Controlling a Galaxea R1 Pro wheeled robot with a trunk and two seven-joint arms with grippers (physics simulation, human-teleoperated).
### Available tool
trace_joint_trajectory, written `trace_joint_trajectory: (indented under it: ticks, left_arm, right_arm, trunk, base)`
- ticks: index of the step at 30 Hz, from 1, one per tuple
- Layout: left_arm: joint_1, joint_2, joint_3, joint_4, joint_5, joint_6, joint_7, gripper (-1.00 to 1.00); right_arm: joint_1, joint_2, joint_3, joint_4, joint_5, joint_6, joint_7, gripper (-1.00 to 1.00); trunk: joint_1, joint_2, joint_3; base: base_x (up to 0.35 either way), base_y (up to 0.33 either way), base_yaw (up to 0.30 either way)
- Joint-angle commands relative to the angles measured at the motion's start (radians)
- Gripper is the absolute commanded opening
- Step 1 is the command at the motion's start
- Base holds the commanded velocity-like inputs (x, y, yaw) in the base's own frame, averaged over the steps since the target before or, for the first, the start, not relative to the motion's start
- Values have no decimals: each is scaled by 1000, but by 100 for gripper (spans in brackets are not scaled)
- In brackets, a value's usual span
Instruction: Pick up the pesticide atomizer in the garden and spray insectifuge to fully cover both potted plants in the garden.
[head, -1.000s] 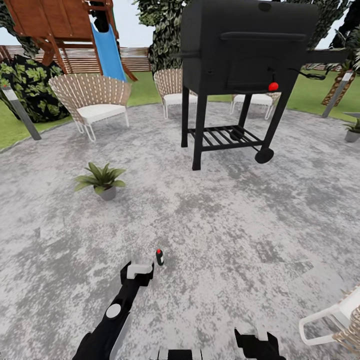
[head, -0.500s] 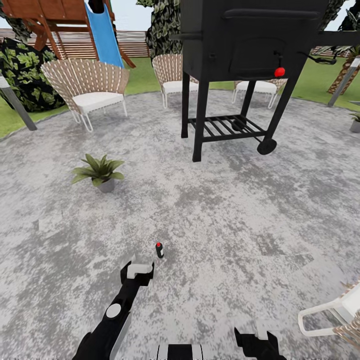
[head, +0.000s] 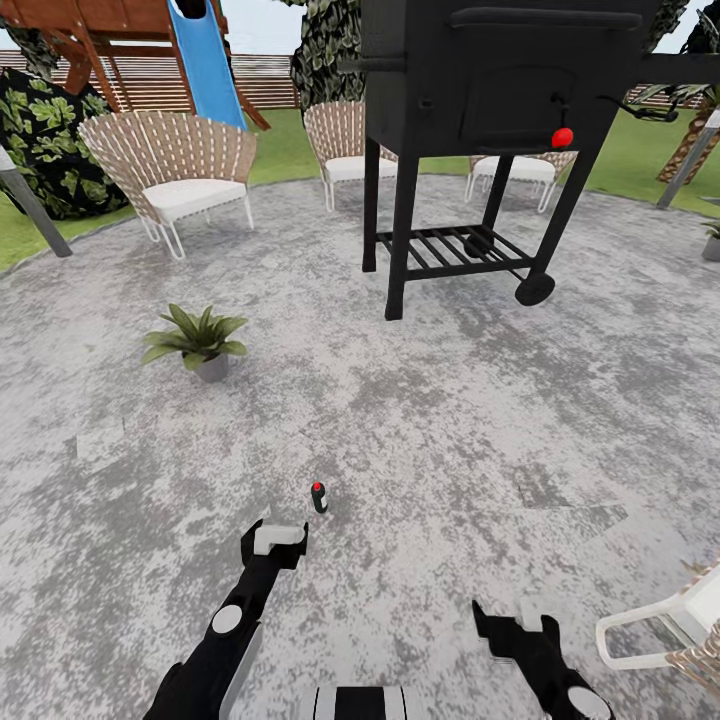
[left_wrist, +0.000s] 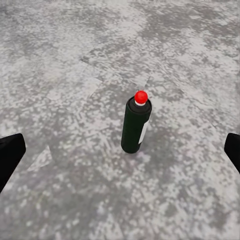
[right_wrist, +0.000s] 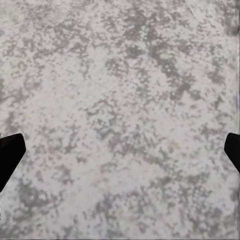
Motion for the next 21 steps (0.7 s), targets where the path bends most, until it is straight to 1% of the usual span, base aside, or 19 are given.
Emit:
trace_joint_trajectory:
  ticks: [1, 10, 14, 16, 21]
  left_arm:
    - [0, 0, 1, 1, -9, -3, 0, 100]
    - [0, 0, 1, 0, -9, -3, 0, 100]
    - [0, -1, 1, 0, -9, -3, 0, 100]
    - [0, -2, 0, 0, -9, -3, 0, 100]
    - [0, -2, 0, 0, -9, -3, 0, 100]
  right_arm:
    - [0, 0, 0, -15, 0, 6, 1, 100]
    - [0, 4, 2, -40, -1, 10, 3, 100]
    - [0, 2, -1, -41, 0, 61, 3, 100]
    - [0, 1, -2, -41, 0, 86, 3, 100]
    - [0, 1, -1, -41, 0, 97, 3, 100]
  trunk:
    - [0, 0, -1]
    - [0, 0, -1]
    - [0, 0, -1]
    - [1, -1, -10]
    - [3, -2, -37]
  base:
    - [0, 0, 0]
    - [0, 0, 0]
    - [0, 0, 0]
    - [0, 0, 0]
    - [0, 0, 0]
